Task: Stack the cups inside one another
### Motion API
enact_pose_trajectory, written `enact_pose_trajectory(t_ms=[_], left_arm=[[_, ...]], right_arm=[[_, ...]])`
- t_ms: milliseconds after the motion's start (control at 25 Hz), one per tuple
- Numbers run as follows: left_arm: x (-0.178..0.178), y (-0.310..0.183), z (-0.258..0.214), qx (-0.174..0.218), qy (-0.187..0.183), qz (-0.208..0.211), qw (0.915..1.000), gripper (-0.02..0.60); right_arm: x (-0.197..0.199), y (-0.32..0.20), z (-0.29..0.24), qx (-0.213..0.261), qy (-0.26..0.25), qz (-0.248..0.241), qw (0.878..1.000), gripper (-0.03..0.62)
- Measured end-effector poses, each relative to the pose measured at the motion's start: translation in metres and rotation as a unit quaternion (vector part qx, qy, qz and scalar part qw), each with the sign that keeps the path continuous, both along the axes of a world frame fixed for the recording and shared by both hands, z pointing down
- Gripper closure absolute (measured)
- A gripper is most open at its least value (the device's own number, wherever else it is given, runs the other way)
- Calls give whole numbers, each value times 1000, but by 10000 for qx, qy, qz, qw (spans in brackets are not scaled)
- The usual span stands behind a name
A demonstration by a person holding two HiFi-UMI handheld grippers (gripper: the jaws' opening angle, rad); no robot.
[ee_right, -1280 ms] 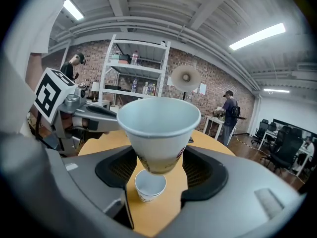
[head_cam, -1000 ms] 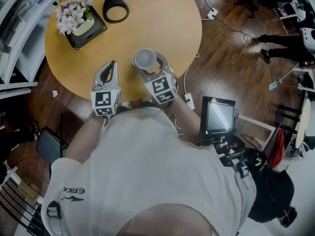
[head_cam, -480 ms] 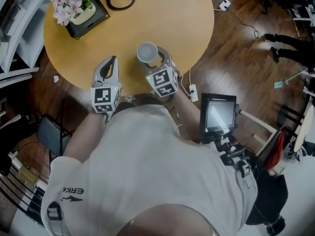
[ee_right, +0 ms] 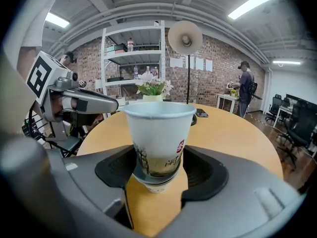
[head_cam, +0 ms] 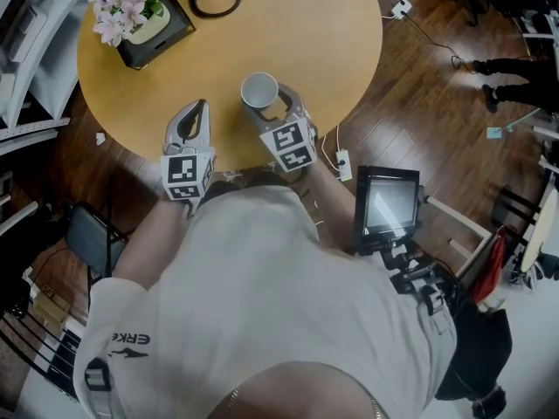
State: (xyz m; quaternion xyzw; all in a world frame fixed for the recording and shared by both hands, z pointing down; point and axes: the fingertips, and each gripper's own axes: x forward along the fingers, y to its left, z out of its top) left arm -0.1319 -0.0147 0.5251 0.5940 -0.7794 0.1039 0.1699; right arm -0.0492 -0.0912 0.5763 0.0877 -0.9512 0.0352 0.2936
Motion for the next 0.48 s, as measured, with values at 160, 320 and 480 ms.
enact_pose_trajectory(t_ms=[160,320,480], left_arm=[[0,-2,-1,10,3,6,10000,580],[0,-4,-1,13,8,14,10000,580],[-1,-4,1,6,16,25,10000,580]], right_arm=[[-1,-1,0,-127,-30,51,9999,284],[-1,-1,0,-181,-40,41,9998,280],[-3,-1,1,-244,-53,41,9997,273]])
